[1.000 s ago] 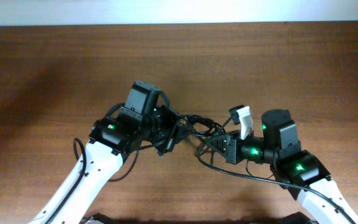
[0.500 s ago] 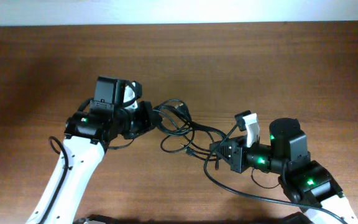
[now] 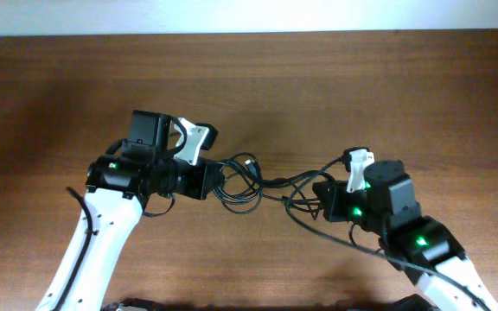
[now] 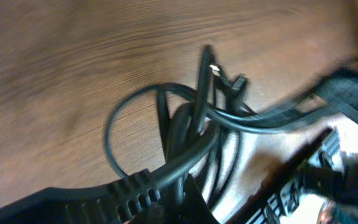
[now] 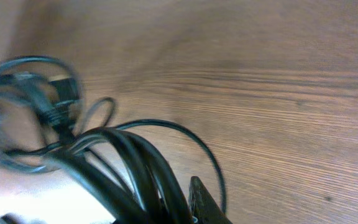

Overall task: Untangle cables
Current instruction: 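Pull the grippers apart to spread the cable loops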

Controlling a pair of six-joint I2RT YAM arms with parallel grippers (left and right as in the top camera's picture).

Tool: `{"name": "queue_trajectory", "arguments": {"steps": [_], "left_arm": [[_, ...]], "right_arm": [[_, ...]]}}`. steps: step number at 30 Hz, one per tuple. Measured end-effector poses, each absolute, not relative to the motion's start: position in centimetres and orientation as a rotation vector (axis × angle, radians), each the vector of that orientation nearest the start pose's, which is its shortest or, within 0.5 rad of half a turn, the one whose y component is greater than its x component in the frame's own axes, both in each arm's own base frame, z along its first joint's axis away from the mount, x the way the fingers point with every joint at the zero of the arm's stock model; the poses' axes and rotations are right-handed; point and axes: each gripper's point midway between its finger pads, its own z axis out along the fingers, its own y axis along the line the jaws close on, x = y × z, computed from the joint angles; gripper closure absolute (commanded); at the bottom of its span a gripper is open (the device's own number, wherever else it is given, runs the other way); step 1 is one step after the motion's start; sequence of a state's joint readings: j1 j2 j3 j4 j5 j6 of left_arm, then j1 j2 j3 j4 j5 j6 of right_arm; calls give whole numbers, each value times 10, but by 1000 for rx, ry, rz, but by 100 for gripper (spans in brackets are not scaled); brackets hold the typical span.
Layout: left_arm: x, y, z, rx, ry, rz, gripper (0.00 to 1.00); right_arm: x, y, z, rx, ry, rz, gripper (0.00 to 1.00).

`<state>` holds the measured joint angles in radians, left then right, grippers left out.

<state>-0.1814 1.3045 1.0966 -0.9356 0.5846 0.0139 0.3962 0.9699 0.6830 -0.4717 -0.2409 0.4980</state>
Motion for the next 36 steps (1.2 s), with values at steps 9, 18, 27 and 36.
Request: {"name": "queue_trajectory", "arguments": {"steps": [9,18,27,36], "left_arm": [[254,-168,196,788,2410,-1010,100],[269,-146,178,657,2537,-792,100],[290,-142,183,351,2574,-791,100],[268,-179,213,621,2377,-1132,100]], "right_arm": [[295,148,136,58,2396,609,76],[322,118,158,178,2303,591,73],[334,109,180,197,2237,701,61],[265,172,185,-177,2347,1217,28]]}}
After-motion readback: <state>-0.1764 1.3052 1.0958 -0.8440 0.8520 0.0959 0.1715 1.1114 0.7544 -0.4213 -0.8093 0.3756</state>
